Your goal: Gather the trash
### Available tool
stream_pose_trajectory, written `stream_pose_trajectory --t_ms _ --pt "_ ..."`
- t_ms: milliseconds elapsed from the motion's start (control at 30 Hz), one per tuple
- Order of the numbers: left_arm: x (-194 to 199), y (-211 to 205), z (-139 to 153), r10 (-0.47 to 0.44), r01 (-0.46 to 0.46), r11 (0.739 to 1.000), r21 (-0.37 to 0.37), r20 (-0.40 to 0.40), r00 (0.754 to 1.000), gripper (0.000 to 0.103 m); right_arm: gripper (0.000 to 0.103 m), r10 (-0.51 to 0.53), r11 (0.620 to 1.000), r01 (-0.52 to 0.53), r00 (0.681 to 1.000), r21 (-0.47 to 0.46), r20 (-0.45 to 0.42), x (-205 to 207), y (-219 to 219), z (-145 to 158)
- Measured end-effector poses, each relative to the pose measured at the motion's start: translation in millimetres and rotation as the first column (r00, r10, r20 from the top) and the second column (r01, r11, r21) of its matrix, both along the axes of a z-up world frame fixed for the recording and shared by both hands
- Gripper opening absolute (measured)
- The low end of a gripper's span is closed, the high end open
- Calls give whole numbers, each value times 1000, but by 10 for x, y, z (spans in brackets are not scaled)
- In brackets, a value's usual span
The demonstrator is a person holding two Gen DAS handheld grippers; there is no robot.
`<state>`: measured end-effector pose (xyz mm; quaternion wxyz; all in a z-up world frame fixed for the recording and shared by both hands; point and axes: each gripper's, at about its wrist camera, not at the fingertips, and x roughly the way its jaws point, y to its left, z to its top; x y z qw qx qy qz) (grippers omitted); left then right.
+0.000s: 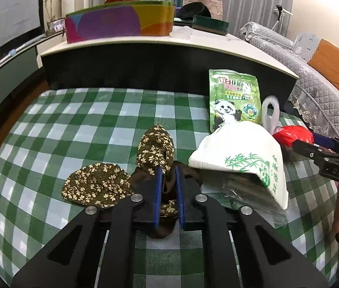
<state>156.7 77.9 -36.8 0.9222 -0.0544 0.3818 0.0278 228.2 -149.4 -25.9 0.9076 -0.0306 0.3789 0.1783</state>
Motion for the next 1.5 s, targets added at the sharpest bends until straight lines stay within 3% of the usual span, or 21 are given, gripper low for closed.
stream_pose_trajectory --t_ms 733,900,933,967,1033,1333,1400,1433,1500 --pt "-435 -235 600 -34 21 997 76 169 985 1 74 -87 995 78 985 68 148 -643 -501 651" --pt "-490 -216 541 -33 28 999 37 131 991 3 74 -101 993 89 980 81 169 -822 -621 757" --pt "-482 -185 480 -36 36 999 3 103 994 11 74 -102 993 90 980 82 170 -835 -632 767" --pt "-475 -166 416 -35 36 999 -14 80 996 33 74 -103 992 90 980 84 172 -861 -655 780" --pt "-473 -167 269 -32 33 999 -23 44 999 59 74 -103 992 89 980 88 171 -908 -684 792" --pt "-285 -322 -88 -63 63 998 0 -41 997 59 74 -112 992 98 976 83 184 -1054 -780 841" --pt "-244 -312 -150 -52 52 999 -2 -72 996 50 74 -118 991 104 975 82 187 -1079 -816 854" --pt "-232 -309 -171 -45 46 999 4 -83 996 38 74 -121 991 107 975 83 188 -1087 -830 864" --pt "-233 -299 -177 -38 39 999 12 -82 996 28 74 -129 990 115 973 85 192 -1110 -864 883"
